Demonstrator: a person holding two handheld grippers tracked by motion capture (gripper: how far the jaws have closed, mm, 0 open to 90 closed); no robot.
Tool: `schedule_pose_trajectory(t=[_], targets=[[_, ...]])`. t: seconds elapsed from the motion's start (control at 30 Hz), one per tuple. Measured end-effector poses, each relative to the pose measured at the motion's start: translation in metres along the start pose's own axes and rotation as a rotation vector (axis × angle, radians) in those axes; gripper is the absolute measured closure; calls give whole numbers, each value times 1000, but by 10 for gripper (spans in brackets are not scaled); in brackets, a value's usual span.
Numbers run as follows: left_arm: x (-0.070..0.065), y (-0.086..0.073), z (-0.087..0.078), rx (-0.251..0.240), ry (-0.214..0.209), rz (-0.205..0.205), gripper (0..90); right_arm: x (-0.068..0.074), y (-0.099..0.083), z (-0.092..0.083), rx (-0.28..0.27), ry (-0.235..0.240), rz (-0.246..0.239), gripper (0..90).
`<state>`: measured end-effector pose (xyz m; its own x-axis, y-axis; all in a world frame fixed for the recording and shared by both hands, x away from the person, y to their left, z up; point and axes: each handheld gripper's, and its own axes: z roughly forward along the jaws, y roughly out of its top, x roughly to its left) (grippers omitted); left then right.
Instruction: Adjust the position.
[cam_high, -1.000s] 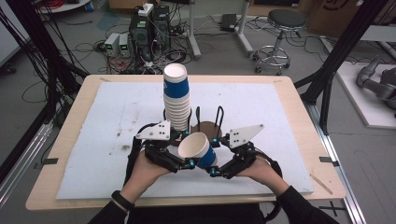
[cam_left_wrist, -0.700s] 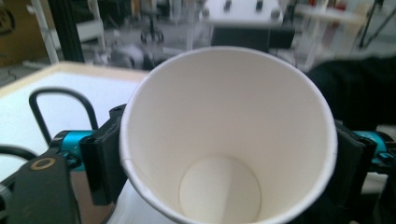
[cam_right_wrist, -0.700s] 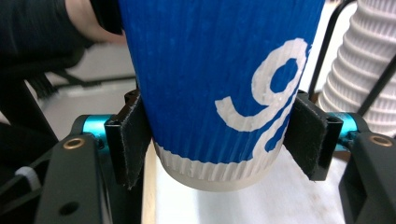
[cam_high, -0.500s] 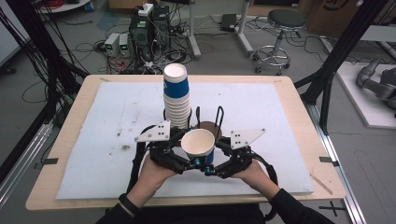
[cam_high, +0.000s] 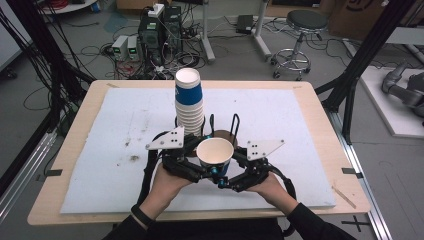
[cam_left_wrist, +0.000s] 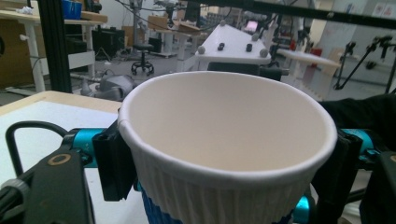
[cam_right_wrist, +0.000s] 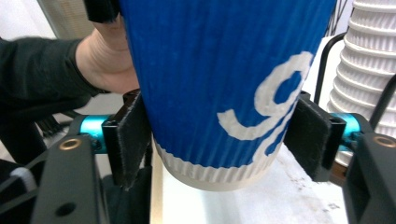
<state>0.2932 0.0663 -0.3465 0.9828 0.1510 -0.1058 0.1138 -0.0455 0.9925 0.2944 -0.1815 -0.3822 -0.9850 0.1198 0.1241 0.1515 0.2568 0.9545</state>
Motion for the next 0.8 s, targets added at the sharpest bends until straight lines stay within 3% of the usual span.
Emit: schedule_pose_trajectory(t=[0.2,0.27,0.57,0.63,0.8], targets=[[-2,3,2,63,26,61,243,1,4,-1,-23,-19,15,203],[-3,3,4,63,24,66,243,0,4,-1,-24,-15,30,203],[-3,1,7,40,3,45,243,0,2,3,-61,8,74,211],[-3,1,8,39,-1,42,243,-1,3,2,-67,5,73,250],[-1,0,9,37,6,20,211,-1,2,2,-68,5,76,254]])
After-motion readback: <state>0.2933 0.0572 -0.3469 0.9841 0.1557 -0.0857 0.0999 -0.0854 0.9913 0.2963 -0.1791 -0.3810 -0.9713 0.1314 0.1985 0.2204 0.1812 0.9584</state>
